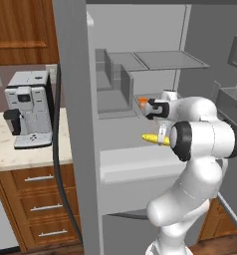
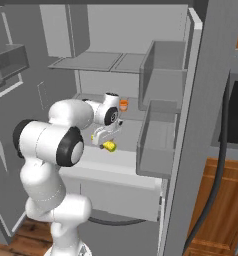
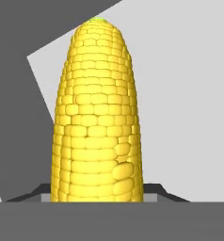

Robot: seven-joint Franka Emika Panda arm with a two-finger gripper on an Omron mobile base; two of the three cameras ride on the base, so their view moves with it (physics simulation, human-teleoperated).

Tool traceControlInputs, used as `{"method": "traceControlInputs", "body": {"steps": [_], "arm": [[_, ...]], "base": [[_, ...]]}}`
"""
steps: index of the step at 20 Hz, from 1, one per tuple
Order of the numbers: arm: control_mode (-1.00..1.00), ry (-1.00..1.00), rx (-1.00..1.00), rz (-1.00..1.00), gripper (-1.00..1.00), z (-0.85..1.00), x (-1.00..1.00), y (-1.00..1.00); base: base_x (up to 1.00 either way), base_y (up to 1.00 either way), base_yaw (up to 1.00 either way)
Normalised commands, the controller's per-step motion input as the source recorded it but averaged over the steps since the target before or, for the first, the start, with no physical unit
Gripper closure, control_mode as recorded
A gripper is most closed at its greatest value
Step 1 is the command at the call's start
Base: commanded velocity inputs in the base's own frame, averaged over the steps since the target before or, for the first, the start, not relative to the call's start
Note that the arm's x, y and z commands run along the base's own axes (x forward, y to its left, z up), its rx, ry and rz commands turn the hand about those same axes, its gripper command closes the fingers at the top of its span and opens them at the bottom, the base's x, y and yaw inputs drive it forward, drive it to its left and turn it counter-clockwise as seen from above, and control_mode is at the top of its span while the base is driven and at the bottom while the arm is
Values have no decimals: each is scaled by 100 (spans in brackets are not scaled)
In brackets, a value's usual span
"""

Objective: Place the tomato and corn inside the fridge drawer. Close the drawer after placing the vegetables.

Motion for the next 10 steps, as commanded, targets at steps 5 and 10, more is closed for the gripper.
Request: {"method": "traceControlInputs", "body": {"steps": [5,10], "arm": [[-100,-7,0,12,100,-64,-4,7],[-100,-6,0,8,100,-45,-15,30]], "base": [[0,0,0],[0,0,0]]}}
